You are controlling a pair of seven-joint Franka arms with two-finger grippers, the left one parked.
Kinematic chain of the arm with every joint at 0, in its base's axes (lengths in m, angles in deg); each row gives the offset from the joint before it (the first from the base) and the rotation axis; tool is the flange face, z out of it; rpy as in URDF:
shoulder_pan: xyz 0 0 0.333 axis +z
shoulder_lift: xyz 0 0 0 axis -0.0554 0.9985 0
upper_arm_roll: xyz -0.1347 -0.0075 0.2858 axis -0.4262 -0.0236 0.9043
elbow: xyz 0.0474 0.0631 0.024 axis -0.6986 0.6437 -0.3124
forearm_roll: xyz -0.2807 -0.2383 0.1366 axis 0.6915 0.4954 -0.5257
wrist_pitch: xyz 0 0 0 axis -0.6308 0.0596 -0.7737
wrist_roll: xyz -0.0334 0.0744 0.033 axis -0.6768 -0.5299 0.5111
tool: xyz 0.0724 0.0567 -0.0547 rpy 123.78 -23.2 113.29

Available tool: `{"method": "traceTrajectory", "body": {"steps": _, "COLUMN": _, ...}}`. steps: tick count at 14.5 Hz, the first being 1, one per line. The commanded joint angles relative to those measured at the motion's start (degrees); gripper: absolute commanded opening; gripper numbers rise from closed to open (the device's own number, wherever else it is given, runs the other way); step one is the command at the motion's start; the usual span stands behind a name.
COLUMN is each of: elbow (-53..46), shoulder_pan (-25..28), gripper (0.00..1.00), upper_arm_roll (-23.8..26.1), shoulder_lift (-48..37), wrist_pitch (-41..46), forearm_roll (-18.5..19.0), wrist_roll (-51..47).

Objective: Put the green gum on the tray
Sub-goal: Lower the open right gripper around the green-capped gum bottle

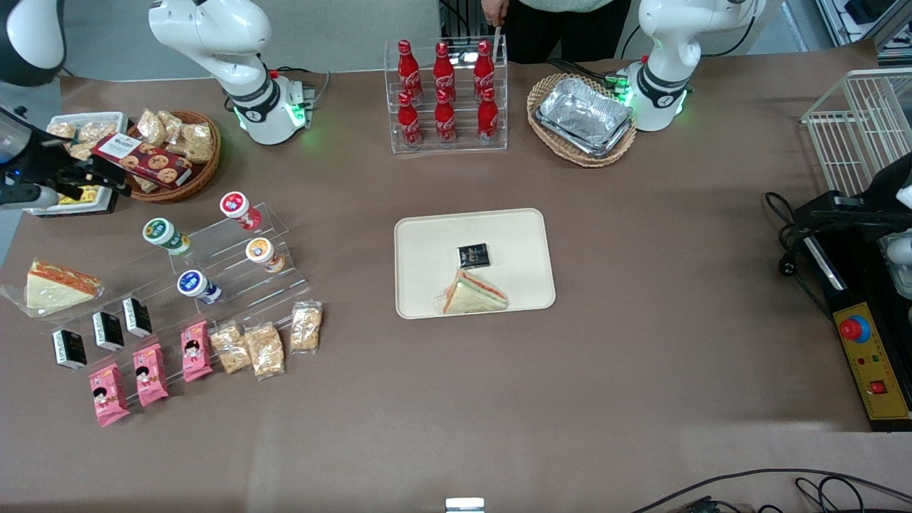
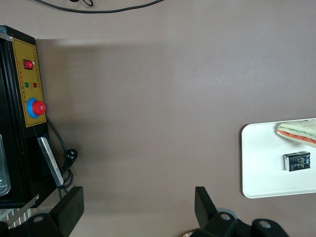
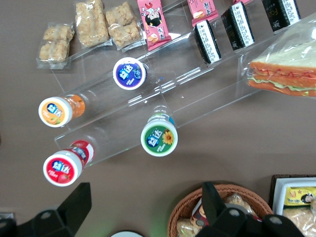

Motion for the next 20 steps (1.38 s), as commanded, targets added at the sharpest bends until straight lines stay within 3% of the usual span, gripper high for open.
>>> {"method": "traceTrajectory", "body": {"steps": 1, "elbow": 5.9, "shoulder_pan": 0.1, "gripper": 1.0, "upper_arm_roll": 0.2, "shoulder_lift": -1.4, "wrist_pitch": -6.2, "forearm_roll": 0.9, "wrist_roll": 0.8}}
{"method": "traceTrajectory", "body": {"steps": 20, "elbow": 9.3, "shoulder_pan": -0.4, "gripper": 1.0, "upper_arm_roll": 0.1, "shoulder_lift": 10.1, "wrist_pitch": -18.1, "forearm_roll": 1.0, "wrist_roll": 0.8}}
